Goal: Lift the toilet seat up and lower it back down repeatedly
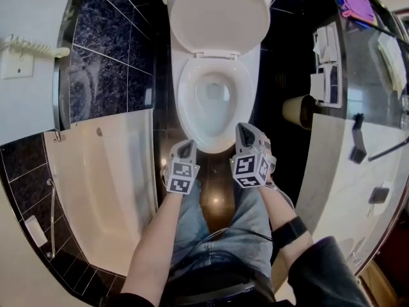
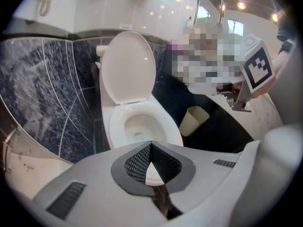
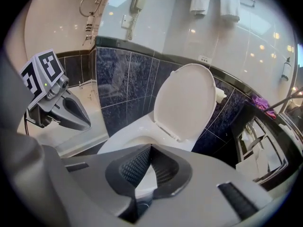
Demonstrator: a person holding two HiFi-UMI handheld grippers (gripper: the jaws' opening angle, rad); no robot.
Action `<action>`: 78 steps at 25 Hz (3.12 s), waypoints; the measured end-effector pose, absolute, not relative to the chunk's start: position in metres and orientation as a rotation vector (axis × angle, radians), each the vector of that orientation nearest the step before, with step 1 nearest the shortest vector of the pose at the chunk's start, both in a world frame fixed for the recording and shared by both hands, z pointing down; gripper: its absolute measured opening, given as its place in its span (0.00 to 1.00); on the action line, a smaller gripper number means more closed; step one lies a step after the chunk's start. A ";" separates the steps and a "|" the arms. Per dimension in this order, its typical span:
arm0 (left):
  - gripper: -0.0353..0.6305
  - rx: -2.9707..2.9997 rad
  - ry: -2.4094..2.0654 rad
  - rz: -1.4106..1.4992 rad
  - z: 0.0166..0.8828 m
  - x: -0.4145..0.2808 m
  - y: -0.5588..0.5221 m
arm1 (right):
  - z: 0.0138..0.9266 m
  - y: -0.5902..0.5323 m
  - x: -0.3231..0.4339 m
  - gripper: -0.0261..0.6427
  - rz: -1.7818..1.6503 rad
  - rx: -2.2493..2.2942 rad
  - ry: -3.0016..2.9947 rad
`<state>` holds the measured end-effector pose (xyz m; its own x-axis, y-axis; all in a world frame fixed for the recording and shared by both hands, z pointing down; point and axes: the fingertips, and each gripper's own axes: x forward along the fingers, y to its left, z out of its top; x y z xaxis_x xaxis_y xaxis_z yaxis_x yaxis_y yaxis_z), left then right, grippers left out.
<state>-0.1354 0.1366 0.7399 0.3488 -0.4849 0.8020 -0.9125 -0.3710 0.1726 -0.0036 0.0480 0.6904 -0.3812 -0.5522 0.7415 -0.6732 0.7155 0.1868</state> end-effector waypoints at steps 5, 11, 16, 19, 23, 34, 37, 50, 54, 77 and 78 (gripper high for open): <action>0.05 2.094 -1.366 0.764 0.613 -0.149 0.089 | 0.591 0.024 -0.006 0.06 0.269 1.015 -2.153; 0.05 2.173 -1.530 0.633 0.481 -0.167 0.061 | 0.491 0.008 0.016 0.06 0.324 1.131 -2.202; 0.05 2.224 -1.633 0.565 0.402 -0.181 0.051 | 0.428 0.008 0.036 0.06 0.310 1.209 -2.230; 0.05 2.252 -1.675 0.540 0.371 -0.185 0.049 | 0.402 0.011 0.045 0.06 0.313 1.243 -2.252; 0.05 2.280 -1.679 0.471 0.337 -0.182 0.052 | 0.379 0.020 0.049 0.06 0.331 1.254 -2.291; 0.05 2.352 -1.680 0.462 0.306 -0.175 0.059 | 0.363 0.029 0.060 0.07 0.335 1.311 -2.304; 0.05 2.357 -1.680 0.458 0.306 -0.175 0.058 | 0.362 0.028 0.059 0.07 0.336 1.312 -2.300; 0.05 2.386 -1.664 0.515 0.319 -0.168 0.036 | 0.386 0.002 0.066 0.09 0.411 1.347 -2.247; 0.05 2.420 -1.645 0.533 0.333 -0.161 0.028 | 0.416 -0.002 0.073 0.17 0.547 1.366 -2.218; 0.05 2.345 -1.540 0.720 0.591 -0.153 0.024 | 0.829 0.089 0.078 0.36 1.319 1.330 -1.817; 0.05 2.351 -1.529 0.729 0.602 -0.151 0.025 | 0.842 0.094 0.077 0.36 1.359 1.329 -1.799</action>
<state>-0.1511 0.0246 0.6023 0.3267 -0.7829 0.5294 -0.9043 -0.4219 -0.0658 0.0774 0.0938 0.8425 -0.3847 -0.3912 0.8361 -0.9111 0.0159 -0.4118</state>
